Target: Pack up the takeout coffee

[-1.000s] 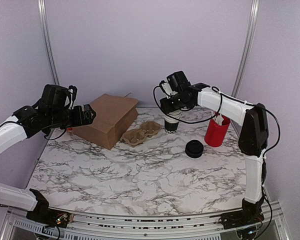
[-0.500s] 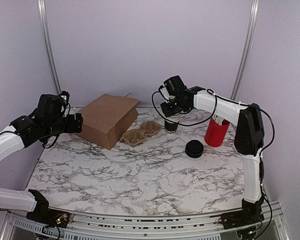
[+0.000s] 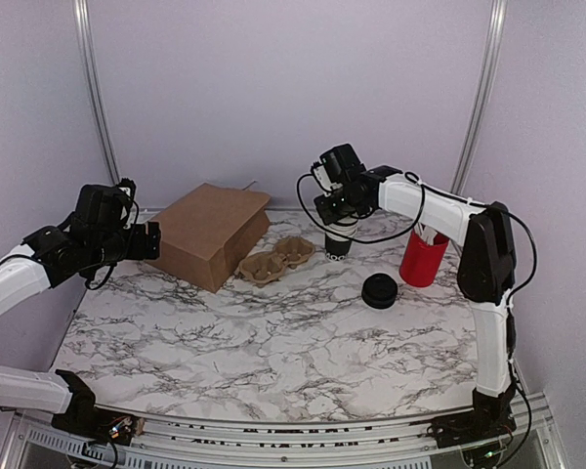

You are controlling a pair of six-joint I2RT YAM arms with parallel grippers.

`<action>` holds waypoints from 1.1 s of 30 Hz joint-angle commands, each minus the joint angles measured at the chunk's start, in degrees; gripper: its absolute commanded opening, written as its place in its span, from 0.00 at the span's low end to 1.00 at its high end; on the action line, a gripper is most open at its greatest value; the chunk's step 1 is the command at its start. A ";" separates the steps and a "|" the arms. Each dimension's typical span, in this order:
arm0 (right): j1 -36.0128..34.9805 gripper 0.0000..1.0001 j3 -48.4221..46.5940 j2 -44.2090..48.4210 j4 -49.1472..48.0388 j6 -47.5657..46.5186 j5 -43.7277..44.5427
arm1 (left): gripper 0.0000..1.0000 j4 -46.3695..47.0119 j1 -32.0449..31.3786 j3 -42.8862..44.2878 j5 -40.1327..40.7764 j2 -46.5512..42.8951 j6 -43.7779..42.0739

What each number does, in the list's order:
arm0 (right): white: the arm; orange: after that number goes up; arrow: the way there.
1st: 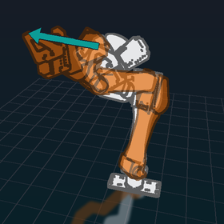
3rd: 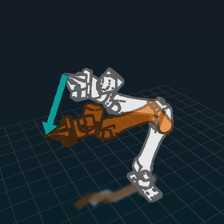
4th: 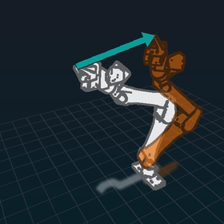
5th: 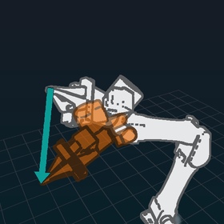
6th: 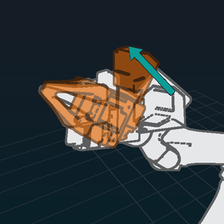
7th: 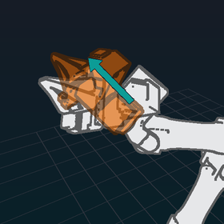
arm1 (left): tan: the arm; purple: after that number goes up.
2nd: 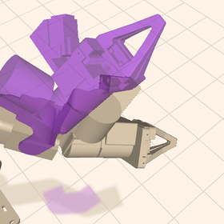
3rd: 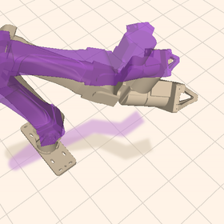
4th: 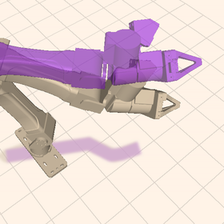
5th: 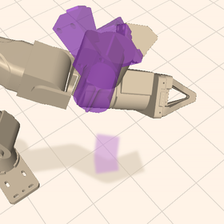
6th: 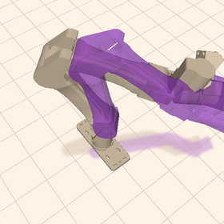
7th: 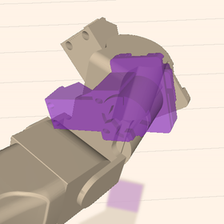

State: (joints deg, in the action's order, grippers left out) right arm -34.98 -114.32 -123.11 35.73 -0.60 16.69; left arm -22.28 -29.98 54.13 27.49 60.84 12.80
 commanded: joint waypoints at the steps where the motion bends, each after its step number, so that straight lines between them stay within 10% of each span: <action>1: -0.45 0.00 -2.72 0.21 0.17 -0.78 3.62 | 0.99 1.32 0.44 -0.67 -0.27 0.21 -0.23; 33: -5.84 0.00 -6.17 9.80 3.69 -3.39 10.20 | 0.99 1.32 0.58 1.64 -6.65 2.00 5.12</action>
State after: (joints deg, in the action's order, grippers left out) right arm -39.35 -119.00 -117.25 38.94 -3.33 24.77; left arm -22.13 -29.67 54.15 22.94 62.04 15.20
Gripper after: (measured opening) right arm 0.009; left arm 0.993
